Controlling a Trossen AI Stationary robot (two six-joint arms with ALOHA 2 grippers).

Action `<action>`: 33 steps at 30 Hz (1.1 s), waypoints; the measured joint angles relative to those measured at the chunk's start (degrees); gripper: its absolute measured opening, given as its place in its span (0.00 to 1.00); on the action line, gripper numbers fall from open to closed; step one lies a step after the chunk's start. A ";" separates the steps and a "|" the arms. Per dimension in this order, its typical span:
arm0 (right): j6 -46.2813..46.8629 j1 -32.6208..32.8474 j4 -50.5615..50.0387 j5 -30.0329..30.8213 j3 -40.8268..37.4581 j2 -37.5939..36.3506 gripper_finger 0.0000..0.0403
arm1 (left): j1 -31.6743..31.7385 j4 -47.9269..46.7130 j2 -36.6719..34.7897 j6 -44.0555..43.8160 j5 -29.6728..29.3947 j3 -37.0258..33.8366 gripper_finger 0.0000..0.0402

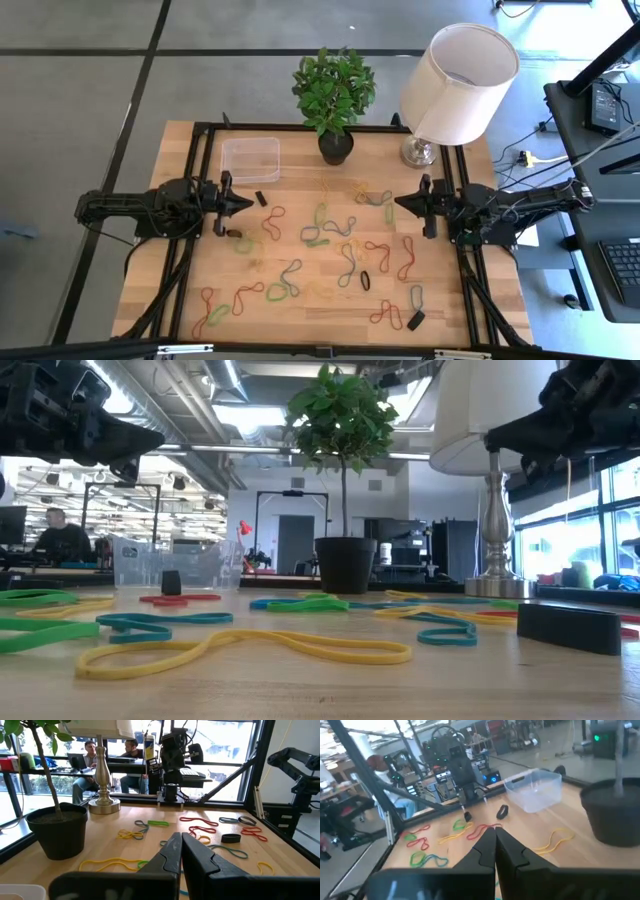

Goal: Pick and place rubber bands into bin
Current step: Put the black rubber band into the transparent bin

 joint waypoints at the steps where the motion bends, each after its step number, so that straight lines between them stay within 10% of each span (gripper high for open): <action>1: 0.32 0.01 -0.51 0.88 0.55 1.36 0.00 | 0.00 -0.01 0.00 -0.03 0.09 0.00 0.02; 17: 10.18 0.46 -22.79 3.58 17.80 24.97 0.00 | -2.06 -10.19 3.80 1.46 -1.01 4.91 0.01; 33: 15.24 10.13 -35.00 1.02 19.10 26.40 0.00 | -14.46 -43.81 44.82 -10.80 -10.20 38.22 0.01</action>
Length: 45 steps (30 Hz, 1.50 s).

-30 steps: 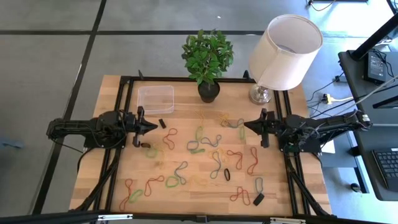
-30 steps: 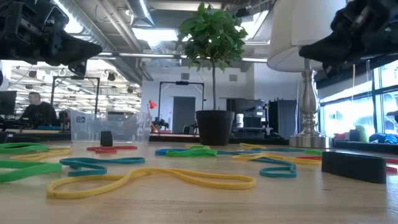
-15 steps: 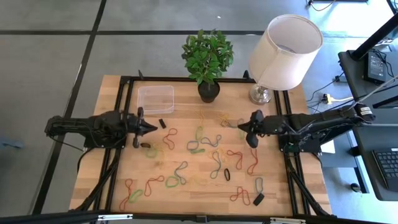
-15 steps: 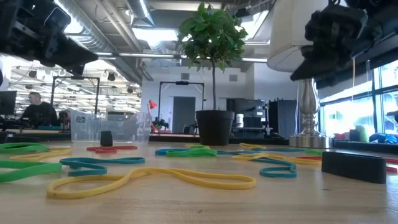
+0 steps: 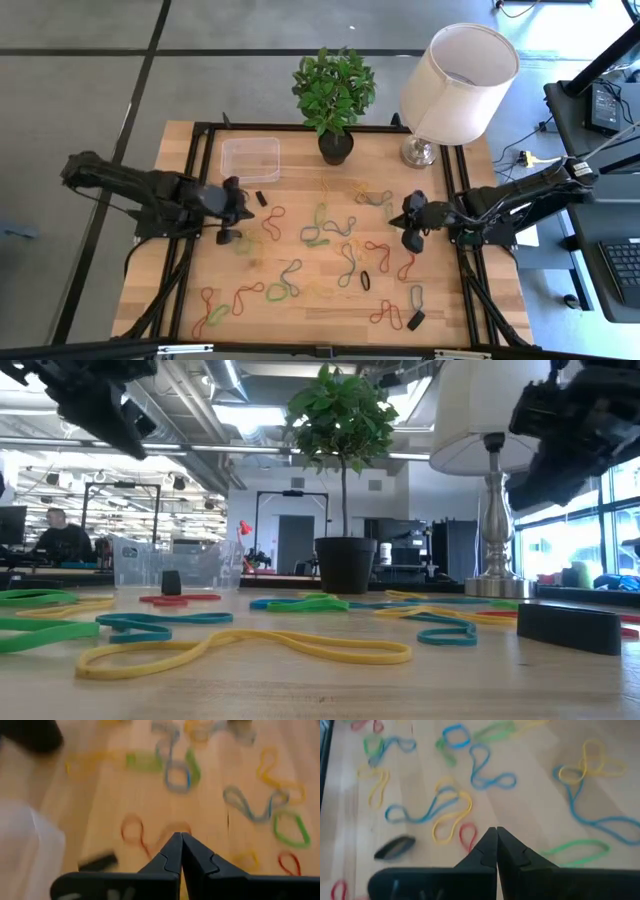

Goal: Pick and place rubber bands into bin
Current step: Put the black rubber band into the transparent bin

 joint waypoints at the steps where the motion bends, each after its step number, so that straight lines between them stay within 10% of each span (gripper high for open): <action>1: 0.07 0.75 -0.67 -0.33 0.00 0.00 0.00 | -0.35 -2.57 2.29 -3.17 0.03 1.67 0.01; 20: -5.37 5.65 -2.85 -2.39 -0.02 -0.09 0.02 | -0.43 -17.93 23.34 -58.98 4.21 6.65 0.02; 34: -7.75 5.65 -2.74 -2.39 -0.06 -0.11 0.02 | 0.14 -19.84 32.93 -65.56 6.18 6.65 0.31; 45: -7.71 5.65 -1.58 -2.39 -0.07 -0.09 0.02 | 5.94 -21.99 40.40 -64.36 10.31 6.65 0.32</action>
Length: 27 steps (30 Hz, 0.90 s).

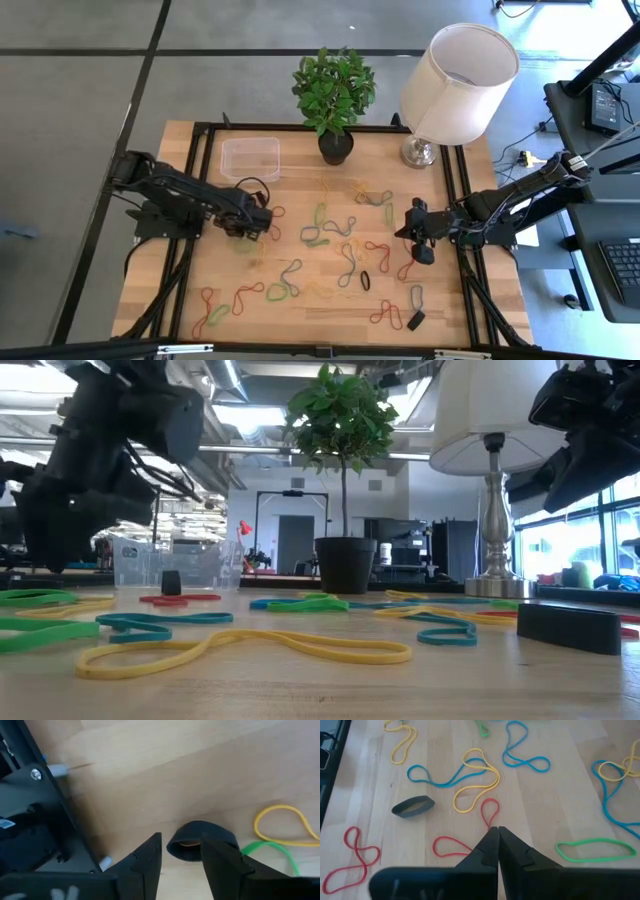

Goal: Pick and place rubber bands into bin
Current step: Put the black rubber band into the transparent bin

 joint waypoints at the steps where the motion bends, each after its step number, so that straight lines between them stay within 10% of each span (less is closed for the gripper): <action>1: 0.01 0.00 0.14 0.00 0.00 0.00 0.02 | 0.42 0.03 0.56 0.91 0.68 0.00 0.32; 27: 0.37 0.00 0.99 0.00 -0.02 -0.01 0.02 | 1.37 6.25 3.02 9.95 6.90 -1.97 0.20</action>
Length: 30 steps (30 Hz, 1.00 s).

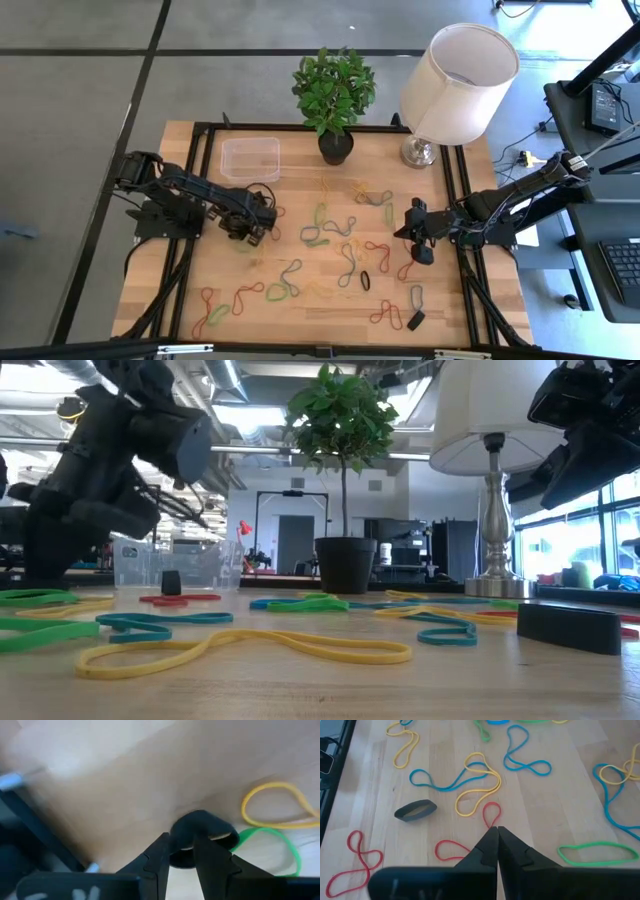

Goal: Pick and place rubber bands into bin
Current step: Put the black rubber band into the transparent bin

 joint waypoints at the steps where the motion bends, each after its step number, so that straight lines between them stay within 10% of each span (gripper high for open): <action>1: 0.03 0.00 0.00 0.00 0.00 0.00 0.02 | -0.14 0.96 0.00 -0.04 1.32 -0.51 0.20; 30: -1.87 -0.02 0.04 0.07 0.00 0.01 0.02 | -1.49 -1.18 -3.96 0.87 -2.62 4.58 0.00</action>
